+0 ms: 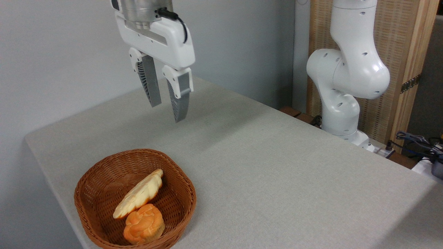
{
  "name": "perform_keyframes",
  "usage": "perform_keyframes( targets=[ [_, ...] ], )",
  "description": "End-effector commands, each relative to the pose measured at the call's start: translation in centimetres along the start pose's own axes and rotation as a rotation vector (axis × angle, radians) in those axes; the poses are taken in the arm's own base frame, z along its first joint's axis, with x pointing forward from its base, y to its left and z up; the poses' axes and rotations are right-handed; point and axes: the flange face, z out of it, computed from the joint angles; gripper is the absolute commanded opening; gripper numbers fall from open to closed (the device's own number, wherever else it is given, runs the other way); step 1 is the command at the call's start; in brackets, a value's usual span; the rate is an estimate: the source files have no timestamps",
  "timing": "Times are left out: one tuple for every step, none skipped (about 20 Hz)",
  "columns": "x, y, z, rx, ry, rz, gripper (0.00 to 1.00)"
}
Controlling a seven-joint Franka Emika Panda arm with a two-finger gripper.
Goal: Put bread into the basket
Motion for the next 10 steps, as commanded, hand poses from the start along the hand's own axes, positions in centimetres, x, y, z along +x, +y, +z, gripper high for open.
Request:
perform_keyframes(
  targets=[
    [-0.7, -0.3, -0.6, 0.037, -0.024, 0.006, 1.0],
    [-0.7, -0.3, -0.7, 0.052, -0.03, 0.01, 1.0],
    [-0.7, -0.3, -0.8, 0.055, -0.029, 0.008, 1.0],
    [-0.6, -0.4, -0.7, 0.054, -0.03, 0.007, 1.0],
    [-0.6, -0.5, -0.6, 0.053, -0.031, 0.007, 1.0],
    [-0.6, -0.6, -0.6, 0.053, -0.031, 0.005, 1.0],
    [-0.6, -0.8, -0.3, 0.05, -0.036, 0.006, 1.0],
    [-0.5, -1.0, 0.1, 0.047, -0.043, 0.003, 1.0],
    [-0.4, -1.1, 0.4, 0.044, -0.047, 0.002, 1.0],
    [-0.4, -1.4, 0.7, 0.042, -0.051, -0.001, 1.0]
  ],
)
